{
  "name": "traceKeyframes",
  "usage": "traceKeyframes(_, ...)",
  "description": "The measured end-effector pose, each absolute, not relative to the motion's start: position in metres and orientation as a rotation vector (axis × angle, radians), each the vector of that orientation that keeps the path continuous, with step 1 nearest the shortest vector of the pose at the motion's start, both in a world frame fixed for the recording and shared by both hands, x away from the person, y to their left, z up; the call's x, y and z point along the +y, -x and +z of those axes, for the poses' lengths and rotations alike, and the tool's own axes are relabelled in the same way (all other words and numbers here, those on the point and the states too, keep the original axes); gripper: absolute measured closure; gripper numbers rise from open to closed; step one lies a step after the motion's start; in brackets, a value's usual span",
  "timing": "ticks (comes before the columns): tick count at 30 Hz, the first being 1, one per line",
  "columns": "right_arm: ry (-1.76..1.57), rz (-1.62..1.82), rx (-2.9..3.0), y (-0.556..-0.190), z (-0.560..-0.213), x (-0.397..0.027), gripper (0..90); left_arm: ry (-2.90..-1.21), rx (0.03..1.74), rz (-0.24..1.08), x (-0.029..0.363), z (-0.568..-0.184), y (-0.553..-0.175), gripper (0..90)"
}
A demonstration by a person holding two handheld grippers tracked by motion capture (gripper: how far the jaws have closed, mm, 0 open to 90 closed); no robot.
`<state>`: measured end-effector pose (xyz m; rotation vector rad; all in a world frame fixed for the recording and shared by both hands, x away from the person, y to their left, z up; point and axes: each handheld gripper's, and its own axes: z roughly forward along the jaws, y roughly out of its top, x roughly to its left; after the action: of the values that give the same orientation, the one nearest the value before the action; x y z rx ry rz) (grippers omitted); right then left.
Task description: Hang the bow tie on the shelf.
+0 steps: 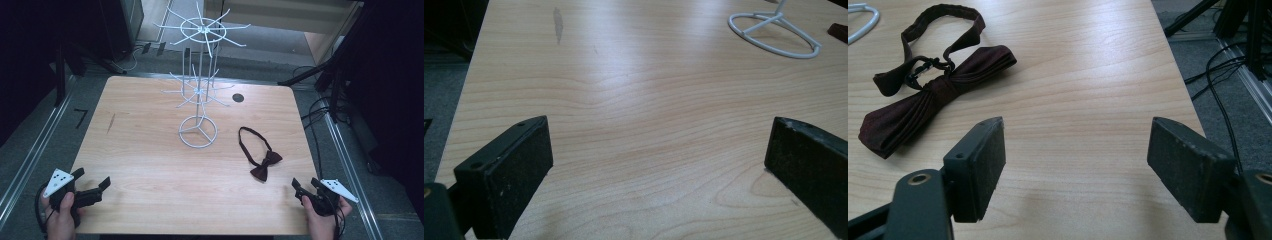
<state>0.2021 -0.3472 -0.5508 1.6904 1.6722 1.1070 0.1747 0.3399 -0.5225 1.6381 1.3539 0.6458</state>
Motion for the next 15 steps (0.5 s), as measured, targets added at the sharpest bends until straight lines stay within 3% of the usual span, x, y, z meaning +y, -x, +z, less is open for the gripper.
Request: traceKeyframes(15,-1.684,0.887,1.984,-0.239,-0.515,-0.325,15.2,-1.64,1.344,0.646,0.34,-0.523,-0.174,0.0)
